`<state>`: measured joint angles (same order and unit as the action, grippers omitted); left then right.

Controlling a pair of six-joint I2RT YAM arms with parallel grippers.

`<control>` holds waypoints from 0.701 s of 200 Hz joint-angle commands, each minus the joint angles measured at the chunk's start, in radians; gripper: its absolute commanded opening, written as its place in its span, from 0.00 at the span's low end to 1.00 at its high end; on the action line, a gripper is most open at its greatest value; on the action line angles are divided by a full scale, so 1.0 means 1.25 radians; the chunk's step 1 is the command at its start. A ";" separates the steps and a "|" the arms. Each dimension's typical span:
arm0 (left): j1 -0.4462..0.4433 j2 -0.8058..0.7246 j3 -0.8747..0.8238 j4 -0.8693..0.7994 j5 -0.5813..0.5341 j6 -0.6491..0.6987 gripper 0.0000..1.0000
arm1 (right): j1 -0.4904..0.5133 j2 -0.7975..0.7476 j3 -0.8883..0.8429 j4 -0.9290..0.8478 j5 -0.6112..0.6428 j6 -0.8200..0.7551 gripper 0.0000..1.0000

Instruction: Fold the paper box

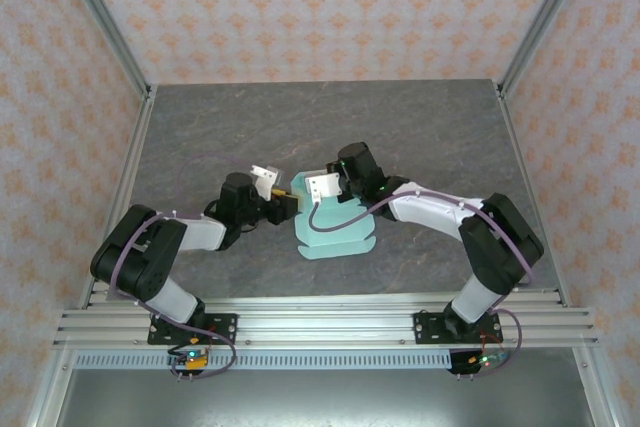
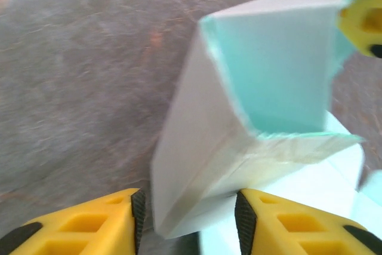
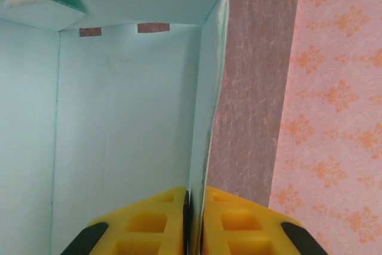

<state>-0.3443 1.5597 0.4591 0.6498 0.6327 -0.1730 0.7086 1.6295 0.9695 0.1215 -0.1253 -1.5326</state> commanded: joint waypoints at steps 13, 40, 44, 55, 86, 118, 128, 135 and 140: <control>-0.006 -0.030 0.013 0.022 0.032 0.034 0.45 | 0.017 -0.014 -0.021 0.056 -0.010 -0.060 0.15; -0.017 -0.043 0.018 -0.037 -0.034 0.061 0.45 | 0.021 -0.010 -0.074 0.169 0.003 -0.090 0.14; -0.020 -0.042 0.018 -0.041 -0.045 0.064 0.45 | 0.022 -0.009 -0.081 0.183 0.002 -0.092 0.14; -0.027 -0.036 0.019 -0.041 -0.067 0.066 0.45 | 0.029 -0.005 -0.093 0.206 0.015 -0.091 0.14; -0.068 -0.038 0.025 -0.073 -0.112 0.097 0.46 | 0.054 0.041 -0.105 0.277 0.110 -0.078 0.14; -0.081 -0.047 0.015 -0.057 -0.134 0.089 0.46 | 0.063 0.076 -0.108 0.336 0.190 -0.066 0.14; -0.085 -0.050 0.013 -0.057 -0.143 0.090 0.46 | 0.063 0.075 -0.110 0.344 0.201 -0.054 0.14; -0.091 -0.052 0.013 -0.060 -0.149 0.093 0.46 | 0.063 0.075 -0.113 0.358 0.207 -0.049 0.14; -0.095 -0.054 0.012 -0.062 -0.156 0.095 0.47 | 0.063 0.075 -0.115 0.366 0.213 -0.043 0.14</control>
<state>-0.4454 1.5291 0.4648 0.5785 0.4934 -0.0830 0.7815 1.7157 0.8436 0.5045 0.0666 -1.6222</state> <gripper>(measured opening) 0.462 0.142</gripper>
